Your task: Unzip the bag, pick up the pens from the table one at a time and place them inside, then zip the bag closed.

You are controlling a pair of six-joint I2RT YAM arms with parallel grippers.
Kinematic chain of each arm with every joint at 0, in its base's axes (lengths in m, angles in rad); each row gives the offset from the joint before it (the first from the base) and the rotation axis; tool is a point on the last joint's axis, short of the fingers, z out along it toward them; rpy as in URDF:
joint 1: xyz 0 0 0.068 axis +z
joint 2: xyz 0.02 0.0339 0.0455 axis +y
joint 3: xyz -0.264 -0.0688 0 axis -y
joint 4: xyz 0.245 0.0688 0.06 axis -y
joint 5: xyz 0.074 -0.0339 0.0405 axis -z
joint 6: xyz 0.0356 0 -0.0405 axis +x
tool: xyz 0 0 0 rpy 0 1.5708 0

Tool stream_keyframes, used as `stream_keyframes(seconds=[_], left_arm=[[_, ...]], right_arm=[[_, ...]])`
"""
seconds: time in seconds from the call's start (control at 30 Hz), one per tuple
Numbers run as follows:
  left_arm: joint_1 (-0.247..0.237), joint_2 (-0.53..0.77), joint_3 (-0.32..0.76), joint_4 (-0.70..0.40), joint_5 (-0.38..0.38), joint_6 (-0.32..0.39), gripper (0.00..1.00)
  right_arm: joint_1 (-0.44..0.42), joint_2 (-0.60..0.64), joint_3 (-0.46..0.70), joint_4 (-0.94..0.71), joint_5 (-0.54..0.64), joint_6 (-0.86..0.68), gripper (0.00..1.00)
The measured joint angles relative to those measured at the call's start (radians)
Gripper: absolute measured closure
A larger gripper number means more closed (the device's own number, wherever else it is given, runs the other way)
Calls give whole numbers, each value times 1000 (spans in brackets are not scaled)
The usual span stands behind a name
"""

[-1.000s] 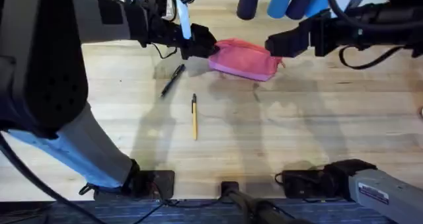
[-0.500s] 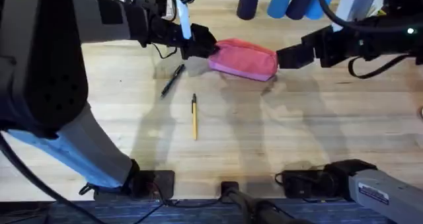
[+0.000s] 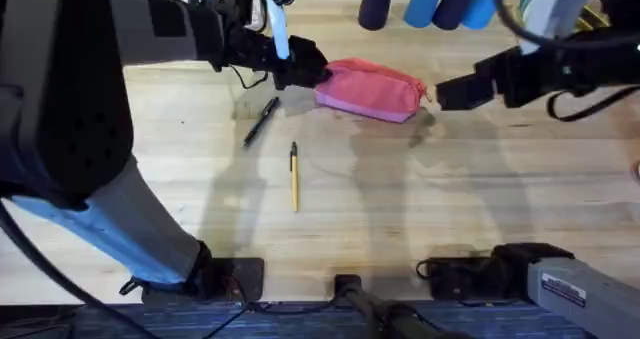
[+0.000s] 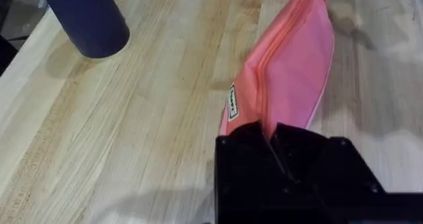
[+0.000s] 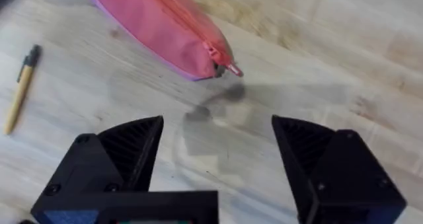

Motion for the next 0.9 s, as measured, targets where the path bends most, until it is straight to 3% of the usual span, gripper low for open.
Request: stream_keyframes(seconds=[0.2, 0.37, 0.9], left_arm=[[0, 0, 0, 0, 0, 0, 959], [0, 0, 0, 0, 0, 0, 959], [0, 0, 0, 0, 0, 0, 959]], right_arm=[[-144, 0, 0, -23, -152, -43, 6], [-207, 0, 0, -24, -253, -88, 6], [-234, 0, 0, -26, -300, -105, 5]])
